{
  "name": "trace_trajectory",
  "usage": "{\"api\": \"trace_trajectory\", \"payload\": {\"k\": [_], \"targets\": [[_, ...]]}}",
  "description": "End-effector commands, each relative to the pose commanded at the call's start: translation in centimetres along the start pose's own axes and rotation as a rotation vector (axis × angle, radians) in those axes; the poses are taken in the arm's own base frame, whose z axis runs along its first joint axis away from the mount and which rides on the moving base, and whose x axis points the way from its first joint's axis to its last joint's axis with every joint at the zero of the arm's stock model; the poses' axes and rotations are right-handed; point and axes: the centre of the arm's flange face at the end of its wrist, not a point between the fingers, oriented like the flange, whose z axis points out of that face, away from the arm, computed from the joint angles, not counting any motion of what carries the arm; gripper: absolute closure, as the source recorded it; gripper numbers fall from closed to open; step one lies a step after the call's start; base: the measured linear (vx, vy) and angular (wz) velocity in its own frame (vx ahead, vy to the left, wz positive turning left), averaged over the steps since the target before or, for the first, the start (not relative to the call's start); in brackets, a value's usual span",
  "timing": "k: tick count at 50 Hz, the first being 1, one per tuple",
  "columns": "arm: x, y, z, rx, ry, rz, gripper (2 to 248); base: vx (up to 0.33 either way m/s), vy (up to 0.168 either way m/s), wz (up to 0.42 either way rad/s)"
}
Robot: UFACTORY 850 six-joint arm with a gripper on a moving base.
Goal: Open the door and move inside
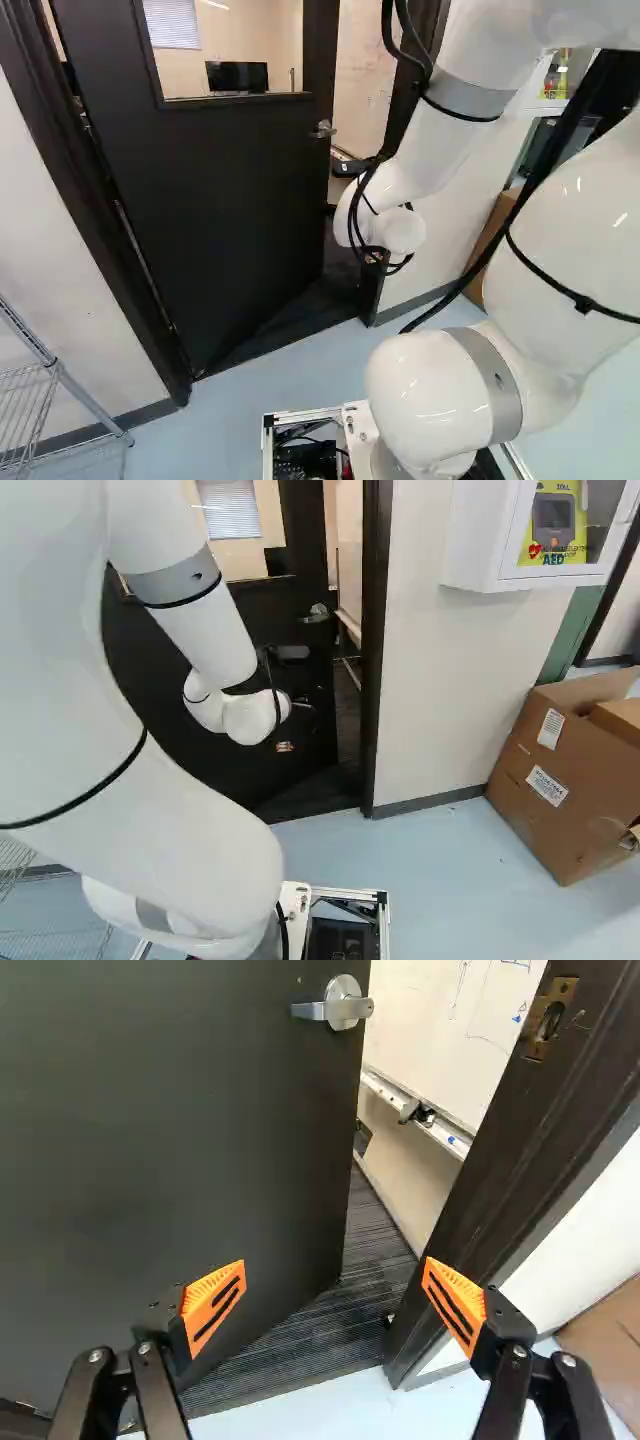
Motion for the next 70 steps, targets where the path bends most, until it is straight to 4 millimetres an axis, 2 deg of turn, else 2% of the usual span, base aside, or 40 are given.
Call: {"api": "trace_trajectory", "payload": {"k": [14, 53, 70], "targets": [[-0.46, 0.16, -1.03, -0.005, 0.002, 0.002, 3, 0.000, 0.000, 0.000], [-0.48, 0.17, -1.07, -0.006, 0.002, 0.002, 3, 0.013, 0.000, 0.003], [-0.48, 0.17, -1.07, -0.006, 0.002, 0.002, 3, 0.084, 0.046, -0.017]]}}
